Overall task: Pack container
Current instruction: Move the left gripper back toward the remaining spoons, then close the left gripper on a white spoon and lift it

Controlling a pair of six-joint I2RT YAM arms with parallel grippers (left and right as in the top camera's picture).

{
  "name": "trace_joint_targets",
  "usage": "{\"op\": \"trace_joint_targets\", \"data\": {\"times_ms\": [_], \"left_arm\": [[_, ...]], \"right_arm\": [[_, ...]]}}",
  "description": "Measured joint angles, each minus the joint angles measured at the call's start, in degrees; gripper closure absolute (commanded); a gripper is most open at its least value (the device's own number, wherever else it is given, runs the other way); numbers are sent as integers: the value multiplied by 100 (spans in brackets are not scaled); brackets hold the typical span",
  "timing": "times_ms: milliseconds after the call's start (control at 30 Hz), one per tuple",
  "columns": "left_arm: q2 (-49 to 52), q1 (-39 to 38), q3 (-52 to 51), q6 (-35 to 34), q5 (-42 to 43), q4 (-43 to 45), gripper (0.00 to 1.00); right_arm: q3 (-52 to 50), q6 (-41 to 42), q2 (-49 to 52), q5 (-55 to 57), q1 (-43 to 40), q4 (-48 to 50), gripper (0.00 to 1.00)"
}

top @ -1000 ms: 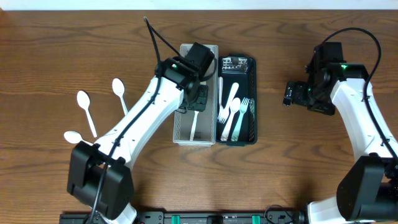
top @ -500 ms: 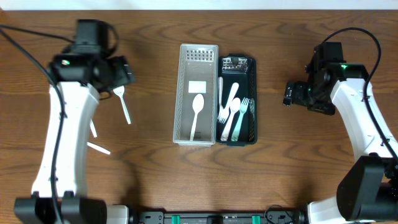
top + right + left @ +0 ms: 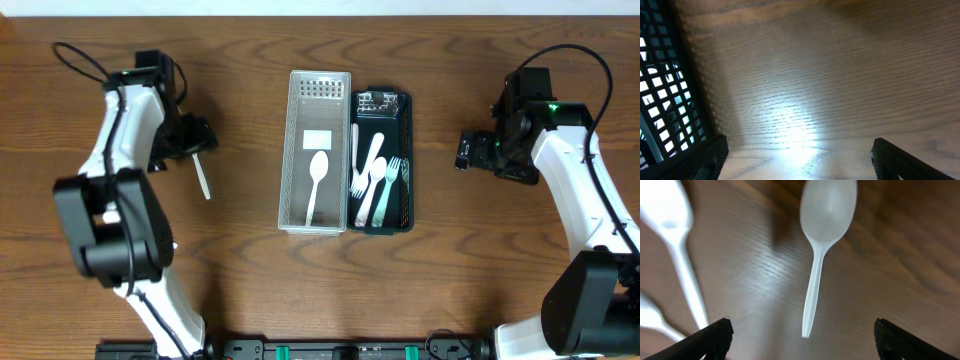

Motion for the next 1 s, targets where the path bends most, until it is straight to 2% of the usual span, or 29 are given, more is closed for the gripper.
{"op": "trace_joint_targets", "data": {"times_ms": [233,600,1000], "left_arm": [[520,0,0,264,186,24,8],[546,0,-15,592,249,214,8],[612,0,-118,592,326,258,7]], "right_arm": [[0,-4,0,0,0,0,5],[0,-63,0,0,0,0,4],[0,-63,0,0,-9,-46,4]]}}
